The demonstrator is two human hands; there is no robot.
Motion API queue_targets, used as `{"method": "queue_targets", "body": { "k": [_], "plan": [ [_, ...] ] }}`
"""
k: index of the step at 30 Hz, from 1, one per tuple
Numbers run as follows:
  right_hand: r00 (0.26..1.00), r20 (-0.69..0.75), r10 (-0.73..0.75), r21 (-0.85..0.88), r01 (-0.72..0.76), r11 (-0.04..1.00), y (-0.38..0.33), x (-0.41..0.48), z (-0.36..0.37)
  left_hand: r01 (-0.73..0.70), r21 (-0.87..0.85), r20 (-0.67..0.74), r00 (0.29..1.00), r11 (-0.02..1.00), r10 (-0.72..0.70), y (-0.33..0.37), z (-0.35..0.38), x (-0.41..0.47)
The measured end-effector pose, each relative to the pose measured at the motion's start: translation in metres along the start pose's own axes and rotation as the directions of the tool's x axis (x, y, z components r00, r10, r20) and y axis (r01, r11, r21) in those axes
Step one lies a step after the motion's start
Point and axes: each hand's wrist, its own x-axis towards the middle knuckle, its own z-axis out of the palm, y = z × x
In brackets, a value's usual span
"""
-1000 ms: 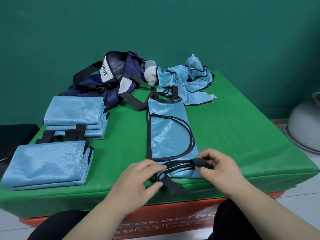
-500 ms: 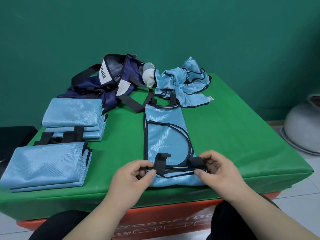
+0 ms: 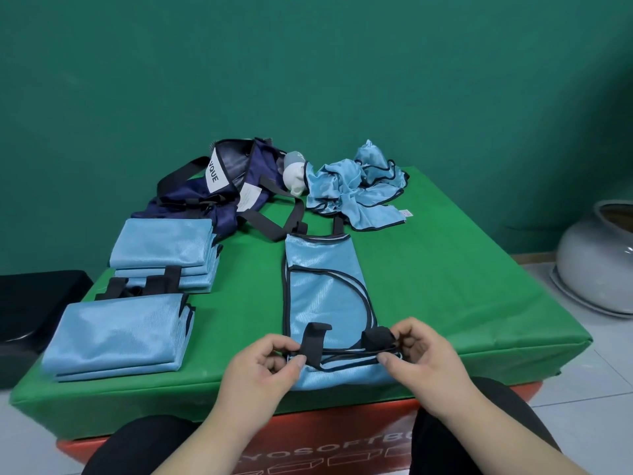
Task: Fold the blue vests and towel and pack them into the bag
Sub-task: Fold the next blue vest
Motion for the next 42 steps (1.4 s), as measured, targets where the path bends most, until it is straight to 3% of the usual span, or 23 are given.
{"method": "queue_targets", "body": {
  "k": [11,21,31,42],
  "plan": [
    [0.997,-0.006,0.081,0.031,-0.081,0.996,-0.009,-0.029,-0.002,-0.004,0.106,0.066,0.998,0.994,-0.003,0.016,-0.007,-0.035],
    [0.998,-0.035,0.059,0.069,-0.056,0.996,-0.015,-0.024,-0.002,-0.041,0.102,0.07,0.997,0.994,0.033,0.024,-0.012,-0.03],
    [0.996,-0.087,0.006,0.047,-0.002,0.999,-0.036,0.069,0.005,-0.101,0.178,-0.077,0.99,0.979,0.116,0.053,-0.018,0.056],
    [0.988,-0.137,0.073,-0.31,-0.113,0.944,-0.015,0.225,0.025,-0.004,0.403,-0.17,0.982,0.915,0.08,0.042,-0.011,0.207]
  ]
}}
